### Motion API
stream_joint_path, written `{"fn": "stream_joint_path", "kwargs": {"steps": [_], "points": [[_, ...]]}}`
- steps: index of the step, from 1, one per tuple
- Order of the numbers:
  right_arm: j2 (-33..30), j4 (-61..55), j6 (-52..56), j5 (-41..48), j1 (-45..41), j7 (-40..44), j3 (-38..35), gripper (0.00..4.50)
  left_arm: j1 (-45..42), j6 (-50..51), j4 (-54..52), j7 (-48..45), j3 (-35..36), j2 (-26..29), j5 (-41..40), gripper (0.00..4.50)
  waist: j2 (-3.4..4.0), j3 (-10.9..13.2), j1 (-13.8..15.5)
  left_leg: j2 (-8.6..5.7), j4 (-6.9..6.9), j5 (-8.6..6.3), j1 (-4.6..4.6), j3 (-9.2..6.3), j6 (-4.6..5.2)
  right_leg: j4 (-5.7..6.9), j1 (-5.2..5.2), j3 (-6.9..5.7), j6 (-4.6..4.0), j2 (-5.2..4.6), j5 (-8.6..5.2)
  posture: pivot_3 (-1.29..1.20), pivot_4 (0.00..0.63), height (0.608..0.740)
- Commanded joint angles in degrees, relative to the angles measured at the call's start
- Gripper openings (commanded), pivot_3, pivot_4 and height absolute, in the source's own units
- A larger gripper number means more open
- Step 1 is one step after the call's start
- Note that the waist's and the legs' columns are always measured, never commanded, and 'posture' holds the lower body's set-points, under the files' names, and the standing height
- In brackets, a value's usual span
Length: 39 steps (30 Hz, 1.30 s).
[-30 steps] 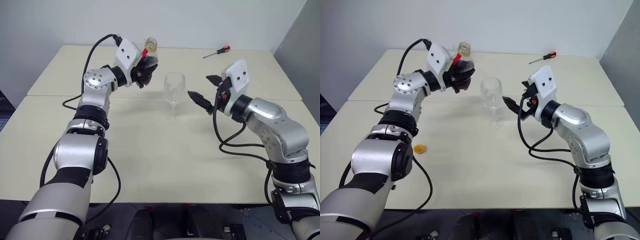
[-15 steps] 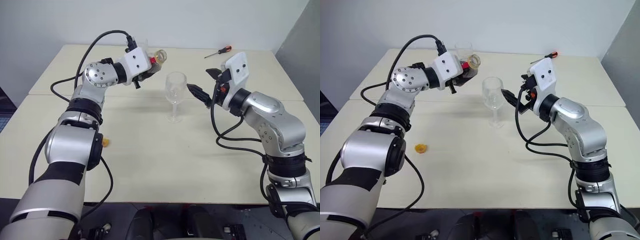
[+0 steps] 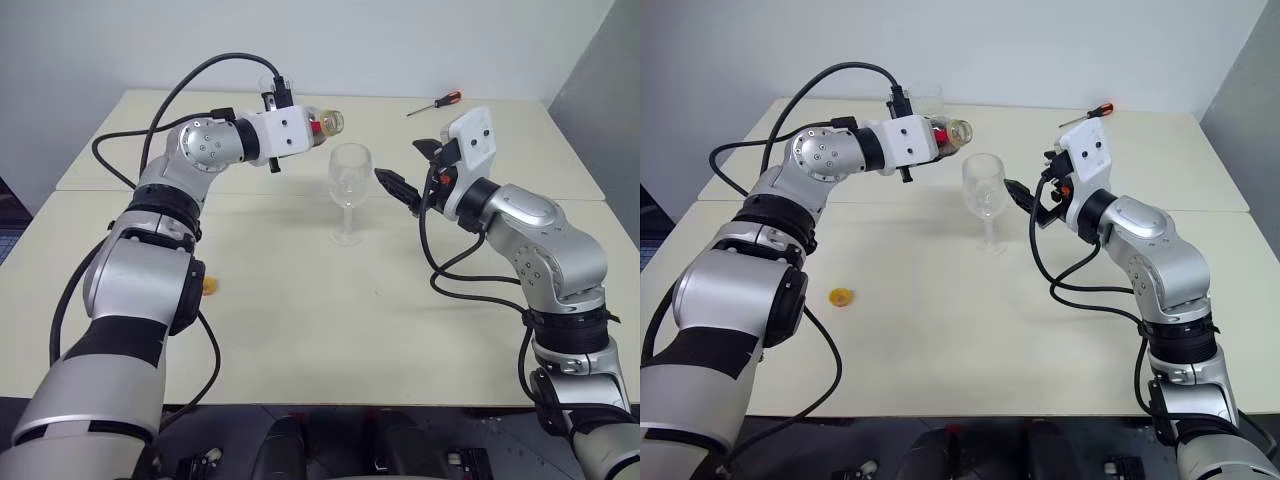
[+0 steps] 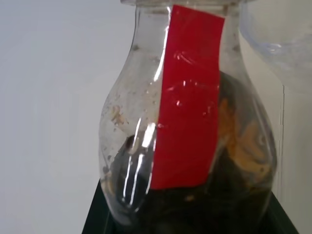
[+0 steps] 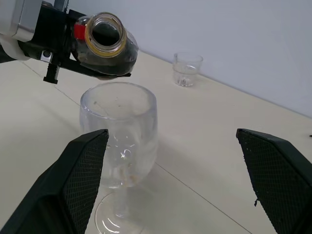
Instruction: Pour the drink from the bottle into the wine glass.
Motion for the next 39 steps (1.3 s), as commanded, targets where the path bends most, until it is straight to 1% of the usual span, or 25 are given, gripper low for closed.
{"fn": "stream_joint_path", "kwargs": {"steps": [1,8,22,39], "points": [[0.16,-1.85,-0.54,0.21,-0.43,0.6,-1.28,4.5,-3.38,-2.08,-0.53,2.52,-0.57,1.13,1.05,1.31,0.0,0.0,-0.01,0.0,0.0,0.0,0.0,0.01,0.0,0.04,-0.02,0.02,0.0,0.0,0.0,0.0,0.15,0.74],[1.18,-3.99,1.12,2.88,0.1,2.14,-1.5,4.5,-4.24,-3.16,-0.21,4.28,-1.95,1.33,2.96,1.31,0.0,0.0,-0.05,-0.02,0.08,0.04,0.0,0.06,0.05,0.38,-0.17,0.07,-0.01,0.02,0.0,0.0,0.15,0.74],[4.01,-7.45,1.75,9.04,0.37,4.13,-2.85,4.5,-5.85,-3.84,0.39,7.29,-4.38,2.39,6.34,1.31,0.0,0.0,-0.07,-0.01,0.12,0.06,-0.02,0.07,0.07,0.45,-0.22,0.08,-0.01,0.02,0.0,0.0,0.15,0.74],[4.5,-7.33,1.27,8.21,0.21,2.8,-2.54,4.5,-8.11,-5.34,0.91,12.57,-8.55,2.98,11.52,1.31,0.0,0.0,-0.08,-0.01,0.22,0.06,-0.16,0.1,0.07,0.57,-0.39,0.11,-0.01,0.02,0.0,0.0,0.15,0.74]]}}
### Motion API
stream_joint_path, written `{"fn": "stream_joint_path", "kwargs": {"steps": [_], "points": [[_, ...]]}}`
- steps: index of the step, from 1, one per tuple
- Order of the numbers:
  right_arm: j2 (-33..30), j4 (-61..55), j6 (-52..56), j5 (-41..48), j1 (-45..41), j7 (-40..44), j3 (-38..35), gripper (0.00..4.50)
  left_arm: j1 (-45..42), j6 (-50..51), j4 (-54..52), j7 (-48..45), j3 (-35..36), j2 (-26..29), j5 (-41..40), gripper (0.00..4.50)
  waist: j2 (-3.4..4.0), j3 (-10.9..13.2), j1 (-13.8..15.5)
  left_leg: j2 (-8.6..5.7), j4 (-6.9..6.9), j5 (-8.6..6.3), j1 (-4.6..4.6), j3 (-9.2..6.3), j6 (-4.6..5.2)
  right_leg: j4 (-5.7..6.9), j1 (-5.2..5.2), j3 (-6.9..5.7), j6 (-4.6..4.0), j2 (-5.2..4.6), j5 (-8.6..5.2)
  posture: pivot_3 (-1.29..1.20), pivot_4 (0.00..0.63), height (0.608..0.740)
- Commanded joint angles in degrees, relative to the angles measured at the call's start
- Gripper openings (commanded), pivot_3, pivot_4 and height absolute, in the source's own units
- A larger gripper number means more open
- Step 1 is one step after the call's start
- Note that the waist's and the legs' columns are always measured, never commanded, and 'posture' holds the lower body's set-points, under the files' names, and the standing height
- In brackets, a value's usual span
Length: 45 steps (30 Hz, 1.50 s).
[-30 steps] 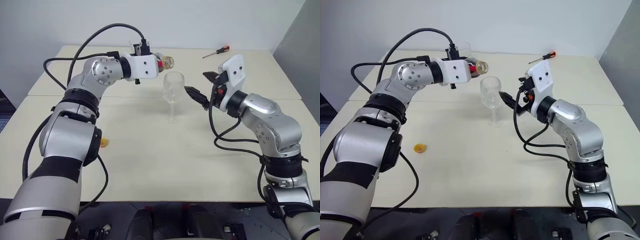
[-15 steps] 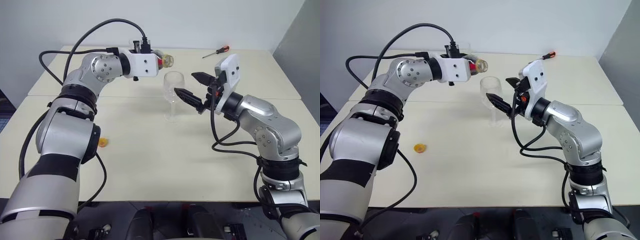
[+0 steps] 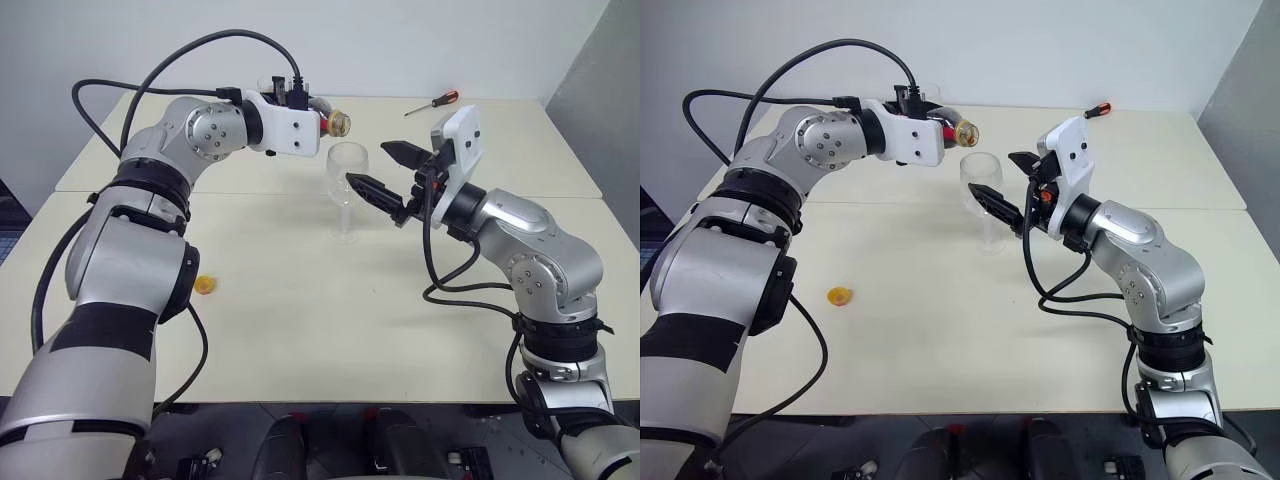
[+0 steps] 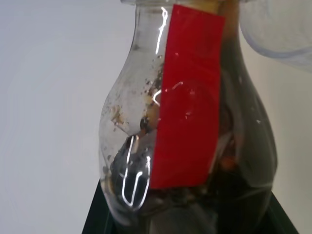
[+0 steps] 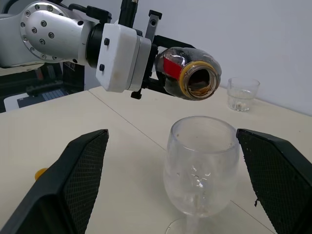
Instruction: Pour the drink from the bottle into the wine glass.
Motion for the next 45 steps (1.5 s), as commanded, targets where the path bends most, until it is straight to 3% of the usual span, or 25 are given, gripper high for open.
{"fn": "stream_joint_path", "kwargs": {"steps": [1,45], "points": [[0.16,-1.9,-1.14,0.28,-0.39,-0.47,-1.49,4.5,-3.27,-0.76,-0.75,2.44,-0.18,1.3,0.43,1.31,0.0,0.0,0.0,0.0,0.02,0.0,-0.02,0.0,0.0,0.01,-0.01,0.0,0.0,0.0,0.0,0.0,0.15,0.74],[-0.2,-0.33,-1.25,-0.22,-0.45,-1.63,-1.97,4.5,-6.3,0.04,0.21,6.96,-3.69,2.34,4.85,1.31,0.0,0.0,0.01,-0.01,0.45,0.0,-0.31,-0.12,0.0,0.09,-0.06,-0.1,0.0,-0.02,0.0,0.0,0.15,0.74]]}}
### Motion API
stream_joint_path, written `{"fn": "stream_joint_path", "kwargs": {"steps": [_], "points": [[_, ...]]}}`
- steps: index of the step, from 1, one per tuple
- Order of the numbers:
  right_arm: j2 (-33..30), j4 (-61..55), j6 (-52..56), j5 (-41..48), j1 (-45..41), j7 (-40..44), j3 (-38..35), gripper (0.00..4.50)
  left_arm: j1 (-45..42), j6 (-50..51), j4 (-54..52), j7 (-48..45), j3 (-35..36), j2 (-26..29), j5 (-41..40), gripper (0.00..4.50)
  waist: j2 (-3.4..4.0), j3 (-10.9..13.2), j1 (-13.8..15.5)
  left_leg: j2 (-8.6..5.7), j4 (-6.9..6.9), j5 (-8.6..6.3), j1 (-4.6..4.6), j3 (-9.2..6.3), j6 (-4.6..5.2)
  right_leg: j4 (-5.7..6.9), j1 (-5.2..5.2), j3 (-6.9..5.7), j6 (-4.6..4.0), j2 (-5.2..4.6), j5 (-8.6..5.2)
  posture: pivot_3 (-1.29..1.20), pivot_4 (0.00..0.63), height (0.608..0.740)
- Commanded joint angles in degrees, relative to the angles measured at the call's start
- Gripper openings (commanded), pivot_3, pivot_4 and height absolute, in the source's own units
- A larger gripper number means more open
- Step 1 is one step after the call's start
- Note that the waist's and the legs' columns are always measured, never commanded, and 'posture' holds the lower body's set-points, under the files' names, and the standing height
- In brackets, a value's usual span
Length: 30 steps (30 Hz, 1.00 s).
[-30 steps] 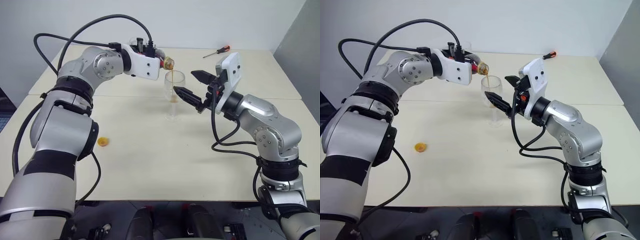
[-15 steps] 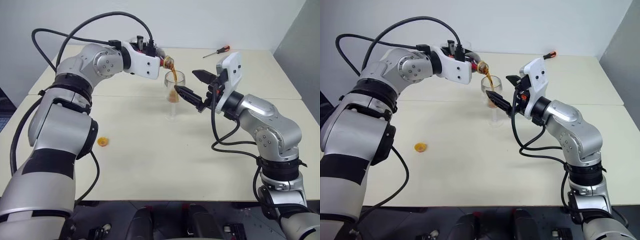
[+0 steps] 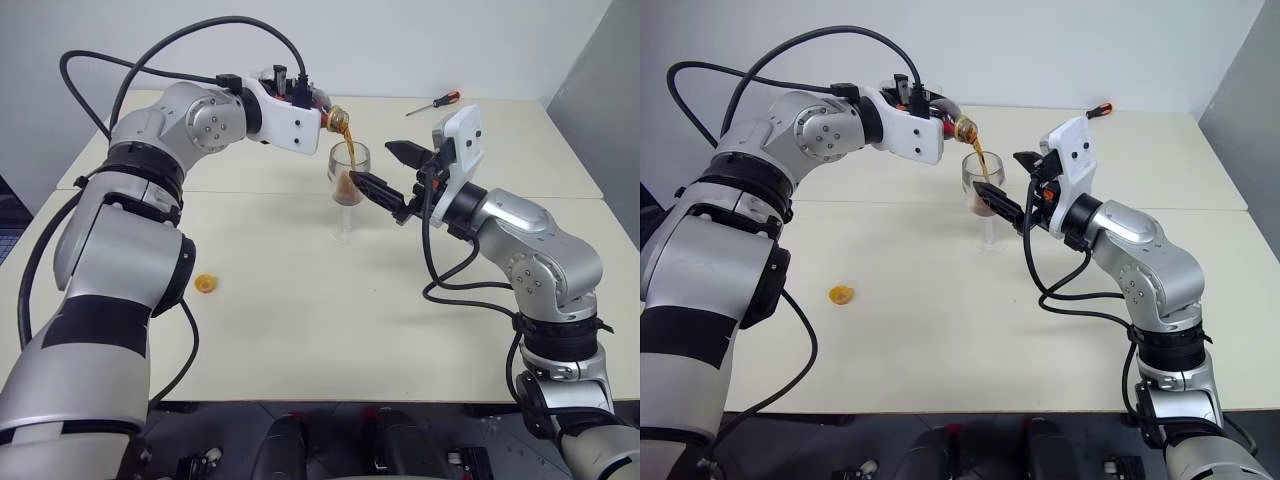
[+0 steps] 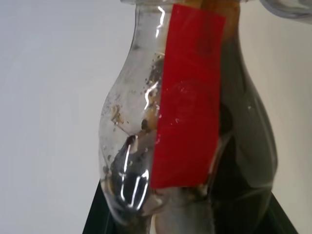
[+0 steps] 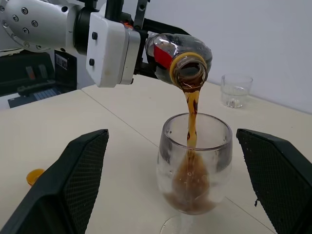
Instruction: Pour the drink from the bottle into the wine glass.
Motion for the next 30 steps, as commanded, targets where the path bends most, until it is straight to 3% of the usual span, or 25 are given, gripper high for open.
{"fn": "stream_joint_path", "kwargs": {"steps": [1,30], "points": [[-0.12,-1.0,-1.22,0.0,-0.45,-0.28,-1.85,4.5,-2.98,0.08,-0.41,1.4,0.14,1.32,-0.04,1.31,0.0,0.0,0.0,0.0,0.0,0.0,0.0,0.0,0.0,0.0,0.0,0.0,0.0,0.0,0.0,0.0,0.15,0.74],[-0.42,-0.9,-1.46,-0.24,-0.45,-0.2,-1.81,4.5,-4.48,0.62,-0.05,4.41,-1.88,1.6,2.26,1.31,0.0,0.0,0.0,0.0,0.02,0.0,0.0,0.0,0.0,0.03,0.0,0.0,0.0,-0.01,0.0,0.0,0.15,0.74]]}}
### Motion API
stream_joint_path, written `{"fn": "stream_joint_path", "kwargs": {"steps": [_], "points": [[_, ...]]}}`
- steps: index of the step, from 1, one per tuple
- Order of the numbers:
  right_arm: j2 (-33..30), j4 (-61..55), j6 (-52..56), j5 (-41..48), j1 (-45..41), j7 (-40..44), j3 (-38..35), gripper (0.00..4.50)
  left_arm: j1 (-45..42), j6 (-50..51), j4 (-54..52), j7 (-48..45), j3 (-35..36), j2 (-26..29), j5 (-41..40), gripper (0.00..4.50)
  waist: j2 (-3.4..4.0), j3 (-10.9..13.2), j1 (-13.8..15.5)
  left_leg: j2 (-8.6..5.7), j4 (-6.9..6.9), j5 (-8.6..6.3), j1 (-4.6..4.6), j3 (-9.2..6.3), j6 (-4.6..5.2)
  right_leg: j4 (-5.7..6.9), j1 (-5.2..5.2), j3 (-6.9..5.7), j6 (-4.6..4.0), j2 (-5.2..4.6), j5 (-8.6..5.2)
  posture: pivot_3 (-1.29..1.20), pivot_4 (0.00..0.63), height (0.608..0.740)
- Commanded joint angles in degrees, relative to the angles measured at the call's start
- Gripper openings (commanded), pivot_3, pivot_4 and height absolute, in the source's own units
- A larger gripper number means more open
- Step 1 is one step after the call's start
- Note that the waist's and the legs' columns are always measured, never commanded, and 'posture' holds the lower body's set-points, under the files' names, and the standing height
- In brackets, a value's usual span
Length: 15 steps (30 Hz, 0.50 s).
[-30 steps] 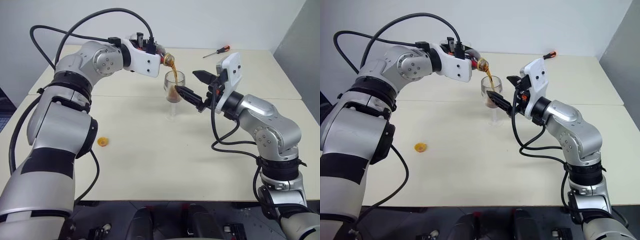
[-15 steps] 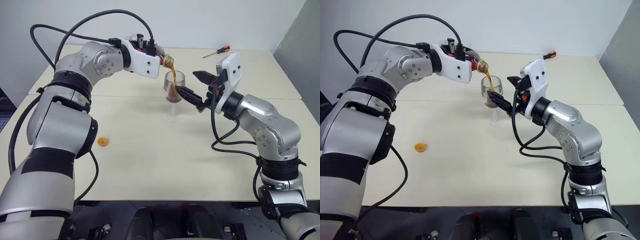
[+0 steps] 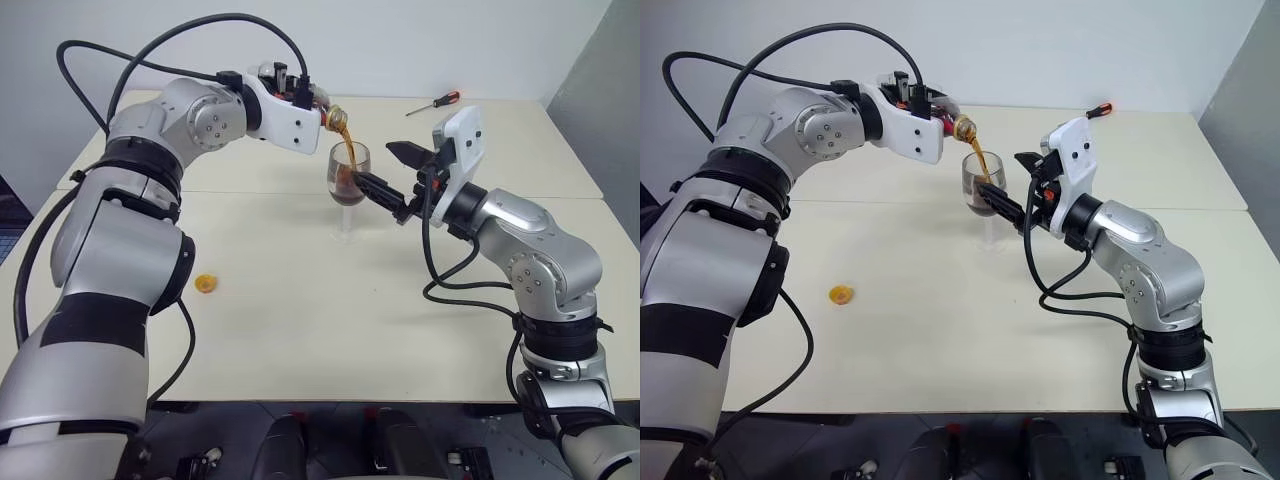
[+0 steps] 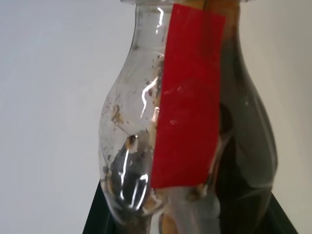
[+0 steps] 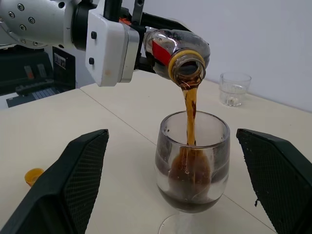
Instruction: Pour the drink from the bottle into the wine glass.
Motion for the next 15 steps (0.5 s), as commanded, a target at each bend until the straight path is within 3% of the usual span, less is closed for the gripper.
{"fn": "stream_joint_path", "kwargs": {"steps": [1,15], "points": [[-0.3,-1.4,-1.39,-0.16,-0.38,-0.21,-1.8,4.5,-3.32,-0.38,-0.35,1.38,0.27,1.4,-0.15,1.31,0.0,0.0,0.0,0.0,0.0,0.0,0.0,0.0,0.0,0.0,0.0,0.0,0.0,0.0,0.0,0.0,0.15,0.74],[-0.3,-1.6,-1.31,-0.11,-0.27,-0.1,-1.62,4.5,-3.69,-0.74,-0.25,1.95,-0.3,1.61,0.28,1.31,0.0,0.0,0.0,-0.01,0.0,0.0,0.0,0.01,0.0,0.01,0.0,0.0,0.0,-0.01,0.0,0.0,0.15,0.74]]}}
